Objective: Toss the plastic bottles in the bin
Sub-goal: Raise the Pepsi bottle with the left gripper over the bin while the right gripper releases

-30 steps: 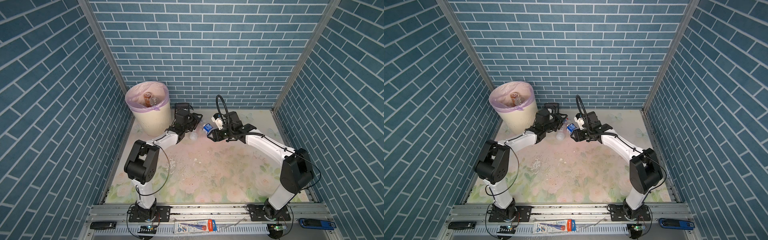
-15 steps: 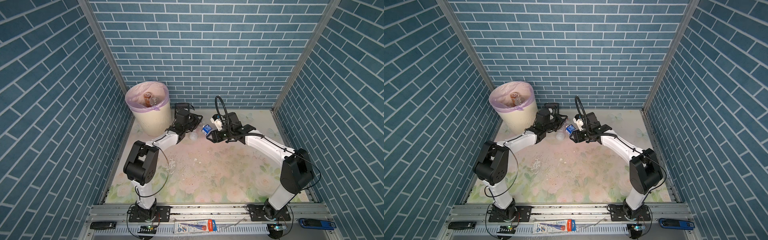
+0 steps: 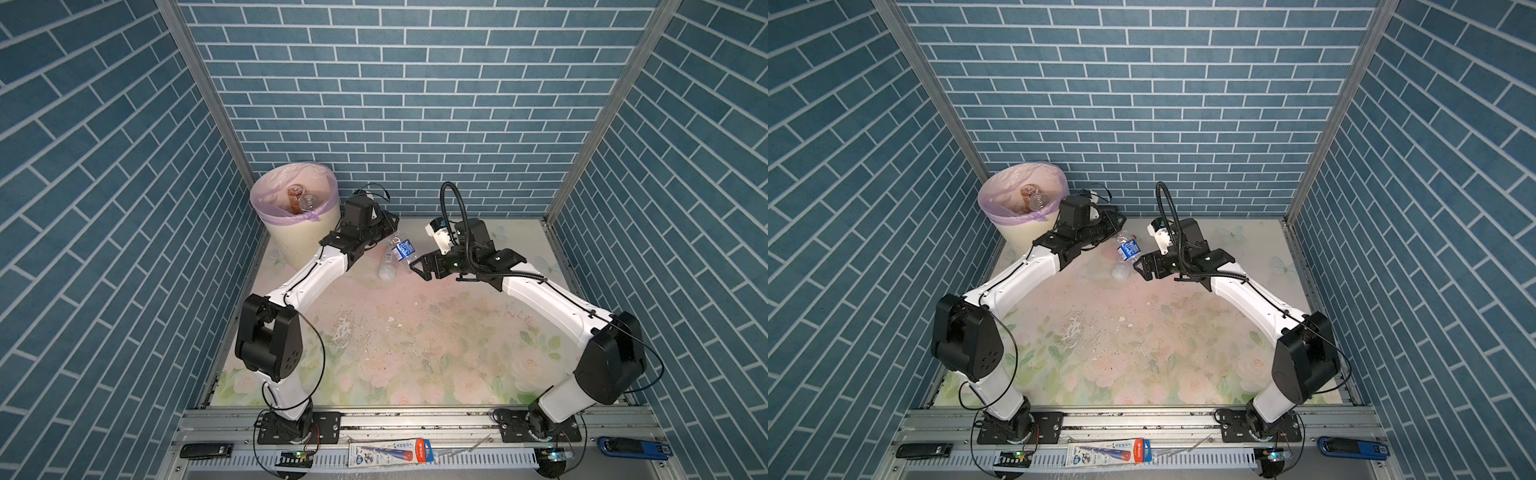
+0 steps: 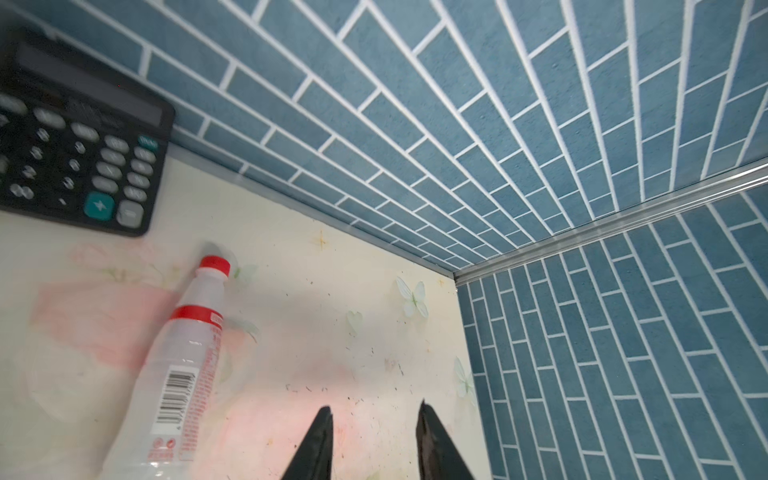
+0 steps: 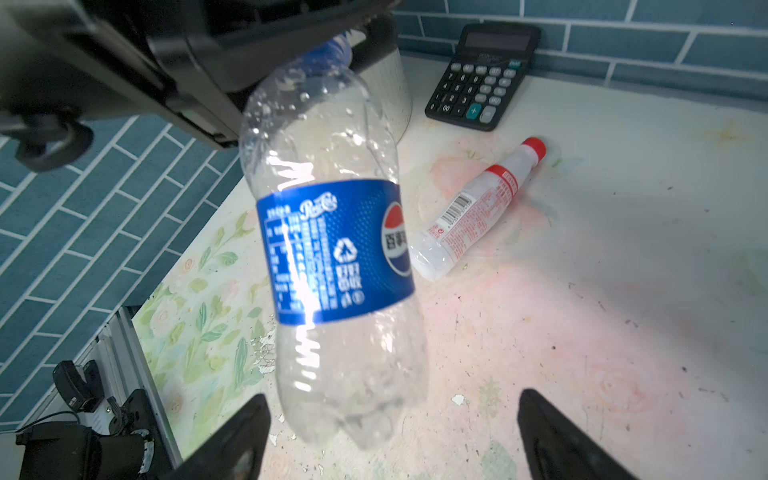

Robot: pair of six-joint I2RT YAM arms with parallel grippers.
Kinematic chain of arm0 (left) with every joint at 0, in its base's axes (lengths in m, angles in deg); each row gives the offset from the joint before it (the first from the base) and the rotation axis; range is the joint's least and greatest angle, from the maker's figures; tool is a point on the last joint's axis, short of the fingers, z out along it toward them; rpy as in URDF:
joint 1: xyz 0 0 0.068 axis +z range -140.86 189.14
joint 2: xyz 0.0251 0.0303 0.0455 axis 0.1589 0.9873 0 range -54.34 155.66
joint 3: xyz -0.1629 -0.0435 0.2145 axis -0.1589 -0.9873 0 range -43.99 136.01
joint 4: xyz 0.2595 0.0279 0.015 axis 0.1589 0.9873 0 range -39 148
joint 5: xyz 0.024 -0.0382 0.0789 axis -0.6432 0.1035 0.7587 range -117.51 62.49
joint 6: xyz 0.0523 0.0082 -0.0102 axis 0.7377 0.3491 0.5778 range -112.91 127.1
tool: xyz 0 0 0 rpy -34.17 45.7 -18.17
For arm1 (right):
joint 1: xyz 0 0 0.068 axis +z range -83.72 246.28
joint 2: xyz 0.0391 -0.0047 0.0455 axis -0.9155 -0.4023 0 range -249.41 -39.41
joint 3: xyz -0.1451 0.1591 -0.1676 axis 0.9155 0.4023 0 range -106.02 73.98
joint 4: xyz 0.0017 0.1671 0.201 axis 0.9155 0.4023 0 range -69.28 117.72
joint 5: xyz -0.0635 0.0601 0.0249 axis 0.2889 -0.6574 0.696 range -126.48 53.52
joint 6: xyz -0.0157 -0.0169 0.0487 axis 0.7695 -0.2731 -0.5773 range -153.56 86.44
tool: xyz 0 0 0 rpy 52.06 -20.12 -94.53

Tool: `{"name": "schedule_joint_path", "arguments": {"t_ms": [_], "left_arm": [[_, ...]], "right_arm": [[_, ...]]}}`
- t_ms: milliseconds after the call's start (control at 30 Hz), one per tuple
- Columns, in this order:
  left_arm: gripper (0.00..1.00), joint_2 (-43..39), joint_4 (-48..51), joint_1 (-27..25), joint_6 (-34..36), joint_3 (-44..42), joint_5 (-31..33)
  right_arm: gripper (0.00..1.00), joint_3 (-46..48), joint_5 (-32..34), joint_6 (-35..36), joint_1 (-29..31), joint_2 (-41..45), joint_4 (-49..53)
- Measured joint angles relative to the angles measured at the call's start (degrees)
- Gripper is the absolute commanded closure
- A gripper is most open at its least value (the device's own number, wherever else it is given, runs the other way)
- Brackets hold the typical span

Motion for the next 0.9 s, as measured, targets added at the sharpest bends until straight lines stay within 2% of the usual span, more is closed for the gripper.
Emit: {"name": "schedule_joint_path", "arguments": {"t_ms": [200,433,500,667,900], "left_arm": [[0.83,-1.0,9.0,0.7,15.1,13.1,6.7],[0.85,-1.5,14.2,1.2,39.0,28.9,18.7],[0.88,-1.7,13.8,1.9,44.9,30.8,21.8],[0.86,-2.0,7.8,4.7,59.3,30.6,28.7],[0.85,-1.4,1.6,8.6,70.1,33.3,30.8]], "right_arm": [[0.01,0.1,0.7,0.0,0.0,3.2,-7.0],[0.01,-3.5,-1.2,-0.3,0.0,1.6,-11.9],[0.01,-6.4,-1.9,-0.9,0.0,0.0,-12.8],[0.01,-13.0,-3.9,-2.0,0.1,-4.3,-14.7],[0.01,-16.3,-5.6,-2.6,0.4,-6.4,-15.0]]}}
